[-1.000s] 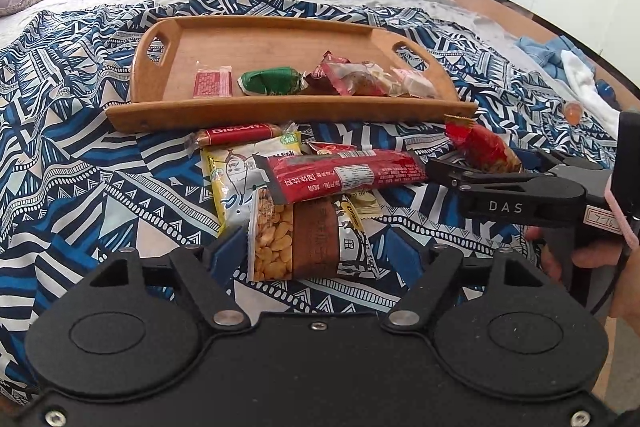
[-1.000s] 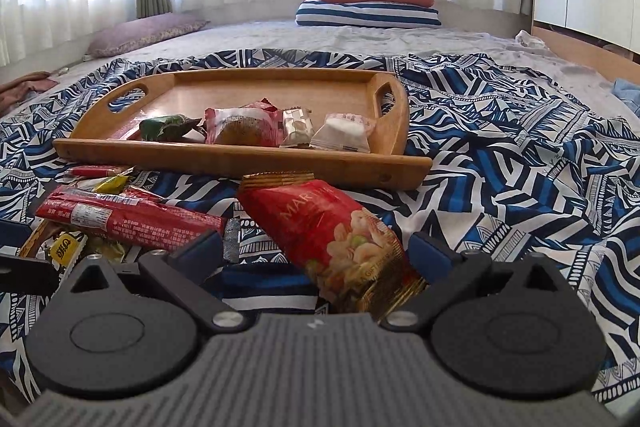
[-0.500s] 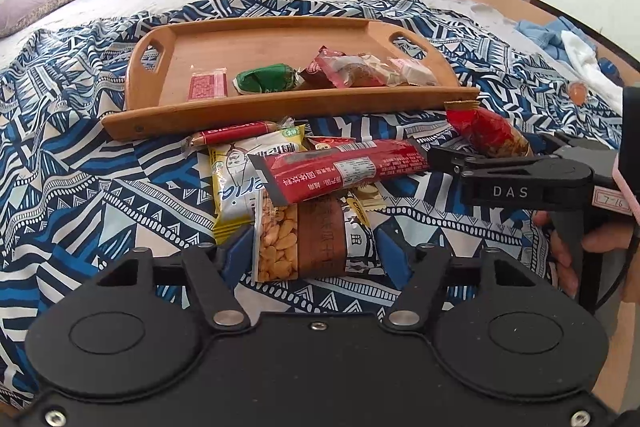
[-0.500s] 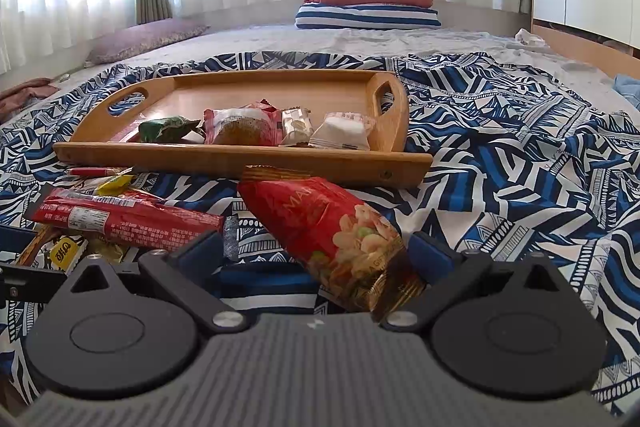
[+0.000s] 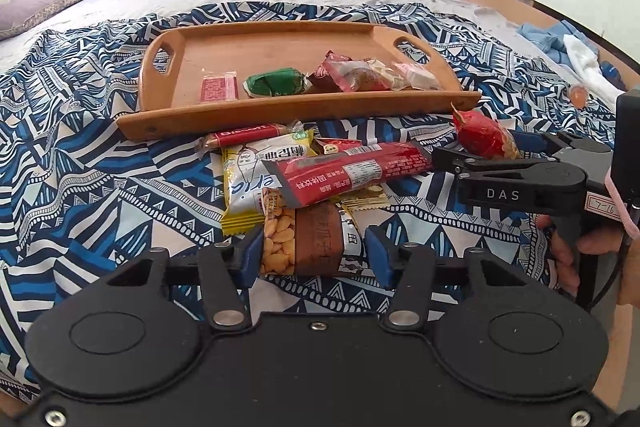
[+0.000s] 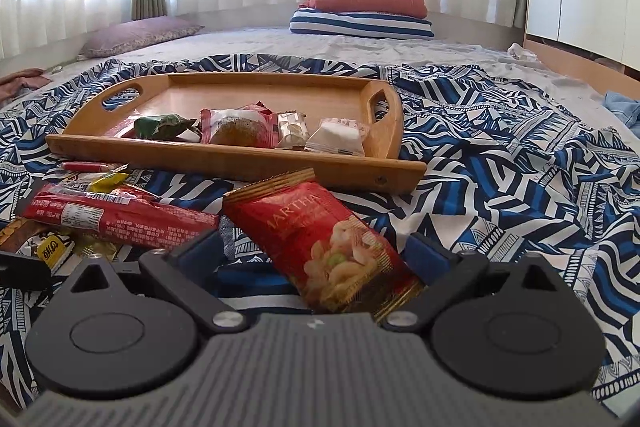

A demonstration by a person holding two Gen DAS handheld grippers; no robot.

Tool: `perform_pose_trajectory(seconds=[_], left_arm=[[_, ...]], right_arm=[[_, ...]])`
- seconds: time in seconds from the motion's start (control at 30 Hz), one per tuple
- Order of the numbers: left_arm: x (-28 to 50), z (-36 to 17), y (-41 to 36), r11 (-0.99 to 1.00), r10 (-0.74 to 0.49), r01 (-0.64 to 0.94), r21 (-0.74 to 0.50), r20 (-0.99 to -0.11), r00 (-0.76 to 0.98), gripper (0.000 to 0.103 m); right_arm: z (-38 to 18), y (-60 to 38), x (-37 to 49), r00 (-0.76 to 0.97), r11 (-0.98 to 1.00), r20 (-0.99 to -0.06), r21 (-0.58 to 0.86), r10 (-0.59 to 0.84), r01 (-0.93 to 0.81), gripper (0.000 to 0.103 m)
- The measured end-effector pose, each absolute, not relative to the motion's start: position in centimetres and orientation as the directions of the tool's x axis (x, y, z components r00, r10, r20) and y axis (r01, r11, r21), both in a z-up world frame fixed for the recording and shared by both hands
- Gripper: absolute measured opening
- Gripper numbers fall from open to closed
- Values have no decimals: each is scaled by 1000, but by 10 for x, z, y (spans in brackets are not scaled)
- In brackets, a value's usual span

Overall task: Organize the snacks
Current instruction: 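Grasp the peanut snack bar with the left tool while the right tool grasps the red nut bag, then carry the peanut bar over the tray with the left tool while the right tool carries the nut bag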

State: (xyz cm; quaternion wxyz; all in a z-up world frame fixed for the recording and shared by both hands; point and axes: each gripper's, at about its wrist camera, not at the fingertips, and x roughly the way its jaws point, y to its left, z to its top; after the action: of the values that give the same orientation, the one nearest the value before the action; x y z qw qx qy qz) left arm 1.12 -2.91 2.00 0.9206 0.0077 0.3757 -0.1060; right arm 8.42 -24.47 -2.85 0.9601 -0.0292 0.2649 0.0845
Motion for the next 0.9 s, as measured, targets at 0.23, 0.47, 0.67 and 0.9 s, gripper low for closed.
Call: perform_pose_trajectory(seconds=[0.23,0.47,0.67,0.9], left_arm=[[5,28,-18,983,-163,176,-51,-680,714,50],[4,37,-2,990,-132,131,-52,-661,738,50],[14,51,14,994,-111,92,-64,-631,768,49],[40,75,25,991,-130,96,-89,-581,804,49]], right_arm=[[-22,-246,78,839,985,-522,16,153,-170,87],[-13,-240,69,844,986,-514,25,154,-165,58],[4,-232,66,859,987,-491,17,148,-161,55],[29,-230,79,876,992,-470,-8,111,-129,55]])
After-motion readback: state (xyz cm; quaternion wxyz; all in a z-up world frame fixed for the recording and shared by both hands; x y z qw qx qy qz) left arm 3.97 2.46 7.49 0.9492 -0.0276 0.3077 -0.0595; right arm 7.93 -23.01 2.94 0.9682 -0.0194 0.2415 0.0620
